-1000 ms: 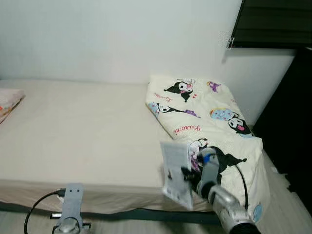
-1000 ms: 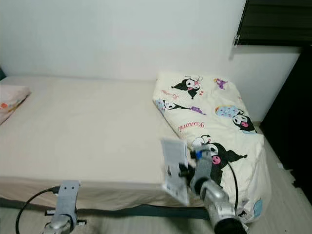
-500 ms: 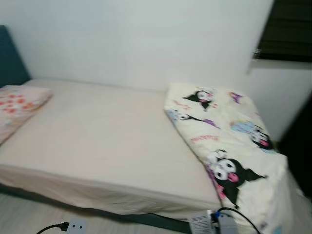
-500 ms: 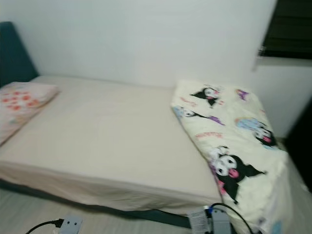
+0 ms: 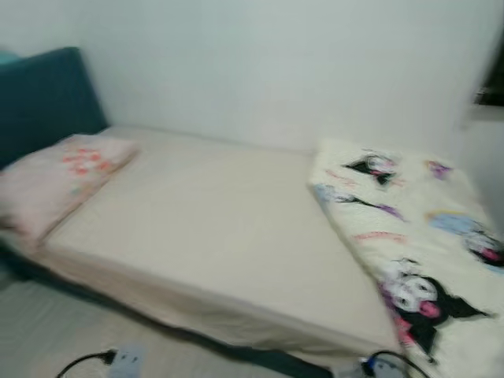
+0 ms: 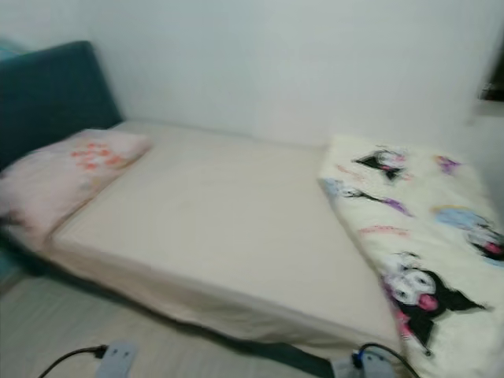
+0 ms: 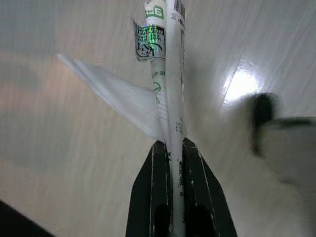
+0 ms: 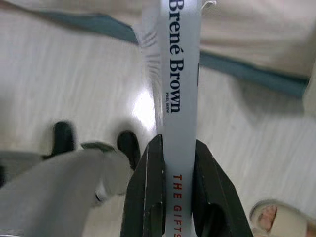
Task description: Clean up the room
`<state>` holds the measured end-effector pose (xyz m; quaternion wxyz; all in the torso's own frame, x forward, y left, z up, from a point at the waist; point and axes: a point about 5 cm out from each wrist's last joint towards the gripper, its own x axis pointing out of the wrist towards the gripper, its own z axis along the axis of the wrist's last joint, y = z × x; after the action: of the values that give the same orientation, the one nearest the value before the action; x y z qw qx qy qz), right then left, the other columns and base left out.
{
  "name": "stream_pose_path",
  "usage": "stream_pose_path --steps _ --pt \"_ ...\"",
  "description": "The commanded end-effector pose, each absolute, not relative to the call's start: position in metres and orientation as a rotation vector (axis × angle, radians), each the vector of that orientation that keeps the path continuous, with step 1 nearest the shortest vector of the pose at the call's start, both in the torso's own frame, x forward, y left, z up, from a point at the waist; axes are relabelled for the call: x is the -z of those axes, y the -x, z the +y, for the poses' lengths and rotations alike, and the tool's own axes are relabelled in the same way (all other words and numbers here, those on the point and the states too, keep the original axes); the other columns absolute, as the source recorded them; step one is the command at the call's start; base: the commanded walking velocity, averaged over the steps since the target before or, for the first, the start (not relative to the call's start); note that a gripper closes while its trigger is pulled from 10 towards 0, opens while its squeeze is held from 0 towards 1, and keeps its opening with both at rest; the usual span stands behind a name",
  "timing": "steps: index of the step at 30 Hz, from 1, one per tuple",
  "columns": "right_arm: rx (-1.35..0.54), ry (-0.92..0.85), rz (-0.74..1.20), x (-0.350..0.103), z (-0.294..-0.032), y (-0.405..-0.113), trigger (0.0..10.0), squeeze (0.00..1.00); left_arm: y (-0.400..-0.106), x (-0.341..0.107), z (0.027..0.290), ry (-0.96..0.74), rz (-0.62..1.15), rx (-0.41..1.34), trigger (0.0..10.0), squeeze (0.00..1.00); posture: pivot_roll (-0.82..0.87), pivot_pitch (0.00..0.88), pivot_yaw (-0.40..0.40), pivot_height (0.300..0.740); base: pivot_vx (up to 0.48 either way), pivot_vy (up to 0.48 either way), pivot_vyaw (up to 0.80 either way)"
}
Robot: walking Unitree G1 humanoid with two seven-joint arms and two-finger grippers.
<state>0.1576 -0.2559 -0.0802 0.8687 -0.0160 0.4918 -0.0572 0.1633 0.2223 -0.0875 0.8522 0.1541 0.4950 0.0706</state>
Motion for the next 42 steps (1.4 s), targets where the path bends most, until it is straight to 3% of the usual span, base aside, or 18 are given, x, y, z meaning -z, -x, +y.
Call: stream_pose_path --steps 1,20,42 --pt "0.098 0.049 0.982 0.075 -0.252 -0.172 10.0 0.0 -0.16 0.088 0.227 -0.332 1.056 -0.151 10.0 0.0 -0.09 0.0 -0.023 0.74 0.0 0.0 0.71" --pt "0.038 0.051 0.898 0.064 -0.238 -0.2 10.0 0.0 -0.164 0.087 0.223 -0.282 1.034 -0.132 10.0 0.0 -0.08 0.0 -0.026 0.74 0.0 0.0 0.72" --pt "-0.083 0.114 0.772 0.044 -0.223 -0.237 10.0 0.0 -0.187 0.079 0.211 -0.252 0.962 -0.11 10.0 0.0 -0.08 0.0 -0.026 0.74 0.47 0.0 0.72"
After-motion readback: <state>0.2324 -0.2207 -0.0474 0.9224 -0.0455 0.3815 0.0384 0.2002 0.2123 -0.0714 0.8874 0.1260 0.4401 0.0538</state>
